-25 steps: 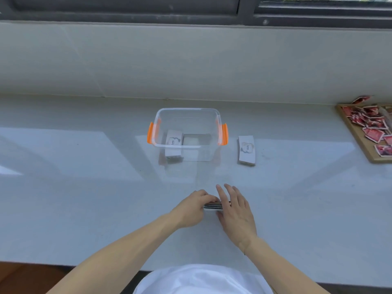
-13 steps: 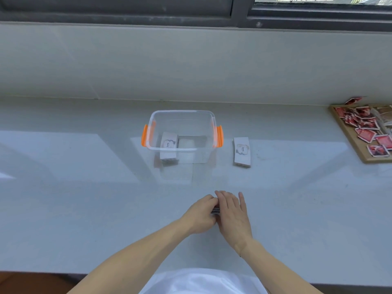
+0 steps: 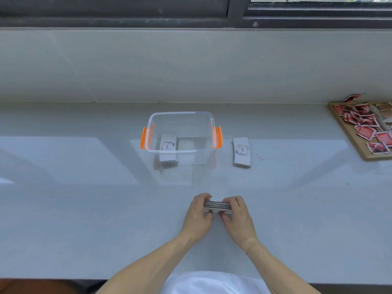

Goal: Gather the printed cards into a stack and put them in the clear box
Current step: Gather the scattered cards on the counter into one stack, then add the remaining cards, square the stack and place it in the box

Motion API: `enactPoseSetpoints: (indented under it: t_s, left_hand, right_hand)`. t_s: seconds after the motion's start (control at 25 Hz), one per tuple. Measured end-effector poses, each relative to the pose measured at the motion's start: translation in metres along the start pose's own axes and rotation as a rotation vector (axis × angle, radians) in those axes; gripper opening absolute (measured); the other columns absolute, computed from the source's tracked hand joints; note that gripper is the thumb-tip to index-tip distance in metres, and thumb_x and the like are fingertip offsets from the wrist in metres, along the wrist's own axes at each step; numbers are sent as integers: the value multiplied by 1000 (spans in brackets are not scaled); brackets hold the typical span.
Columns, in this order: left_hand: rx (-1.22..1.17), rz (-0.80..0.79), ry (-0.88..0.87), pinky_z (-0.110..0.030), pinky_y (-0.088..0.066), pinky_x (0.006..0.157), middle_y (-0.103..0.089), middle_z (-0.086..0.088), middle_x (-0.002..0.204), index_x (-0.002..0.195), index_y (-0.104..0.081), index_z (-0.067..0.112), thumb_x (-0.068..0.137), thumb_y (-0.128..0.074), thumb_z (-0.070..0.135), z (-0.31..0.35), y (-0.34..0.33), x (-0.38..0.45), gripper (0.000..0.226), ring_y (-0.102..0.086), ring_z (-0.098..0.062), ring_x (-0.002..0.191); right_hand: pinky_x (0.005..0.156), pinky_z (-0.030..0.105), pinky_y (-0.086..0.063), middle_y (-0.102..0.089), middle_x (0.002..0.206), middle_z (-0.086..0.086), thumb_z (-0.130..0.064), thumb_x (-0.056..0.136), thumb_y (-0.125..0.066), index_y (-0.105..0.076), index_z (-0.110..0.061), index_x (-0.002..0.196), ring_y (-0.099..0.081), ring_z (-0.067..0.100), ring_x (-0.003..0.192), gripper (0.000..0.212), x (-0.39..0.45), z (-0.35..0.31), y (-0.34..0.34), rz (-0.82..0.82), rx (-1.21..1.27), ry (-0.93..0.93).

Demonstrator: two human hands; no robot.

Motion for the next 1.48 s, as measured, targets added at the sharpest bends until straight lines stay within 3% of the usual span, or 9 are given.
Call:
enactPoseSetpoints:
  t_s: [0.12,0.36,0.52,0.88,1.04,1.12,1.2,1.36,1.48]
  left_hand:
    - [-33,60,-28,-25,-42,97,-51,4,120,122,-49,18,84,-52,-4,3,-7,0,44,-50,-3,106]
    - [488,72,-232,-32,-25,97,-60,7,107,110,-55,22,81,-59,13,-12,0,0,30,-49,-19,111]
    - [513,88,-278,-31,-21,95,-60,8,104,109,-51,25,81,-60,15,-15,1,3,31,-50,-18,106]
    - [774,-242,-200,-50,-12,109,-54,3,119,122,-38,25,93,-44,20,2,17,37,30,-41,-24,119]
    - [353,-300,-45,-36,-38,89,-59,2,109,128,-34,31,86,-55,23,33,24,67,47,-57,-21,99]
    - [-31,-304,207,-30,-48,70,-58,3,102,127,-38,31,85,-62,24,45,22,76,49,-61,-16,82]
    - [-234,-322,359,-38,-55,75,-62,-1,101,123,-45,25,87,-64,25,53,13,85,41,-62,-17,82]
    - [-394,-349,353,-33,-55,77,-68,-12,105,113,-54,21,91,-62,23,71,-5,106,24,-68,-23,96]
    - [-409,-233,337,-31,-52,70,-66,-7,95,107,-55,27,90,-61,22,82,-15,128,18,-65,-20,84]
  right_hand:
    - [75,31,-46,-48,100,-10,-4,79,-68,-58,-23,100,-57,21,92,31,-3,-7,-6,73,82,-23]
    - [67,42,-50,-62,98,4,-5,77,-74,-64,-18,103,-59,29,81,31,-7,-5,1,83,-182,153]
    - [62,42,-51,-63,96,4,-5,75,-76,-63,-18,103,-59,29,78,33,-7,-2,2,92,-258,193]
    - [73,39,-47,-63,97,-7,-27,83,-68,-57,-27,110,-55,25,92,29,9,-5,25,0,-445,221]
    - [67,36,-49,-64,91,-9,-32,86,-61,-55,-35,98,-59,15,80,15,38,-1,56,-229,-4,-125]
    - [66,35,-50,-66,89,-4,-28,82,-68,-58,-34,90,-61,15,71,13,52,4,70,-193,287,-301]
    - [74,42,-53,-67,94,3,-26,82,-71,-61,-30,91,-63,21,79,14,64,10,77,-110,478,-415]
    - [68,37,-52,-71,97,5,-28,83,-72,-62,-28,95,-68,23,88,16,85,12,75,-4,675,-518]
    - [68,31,-51,-71,94,-2,-33,84,-69,-59,-34,101,-67,17,85,20,108,12,75,93,598,-516]
Point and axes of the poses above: each hand's wrist, its own x-axis towards the middle knuckle, its own y-axis out of the back of the hand, z = x × y, the point moved 1 cm from there along x, towards the middle knuckle
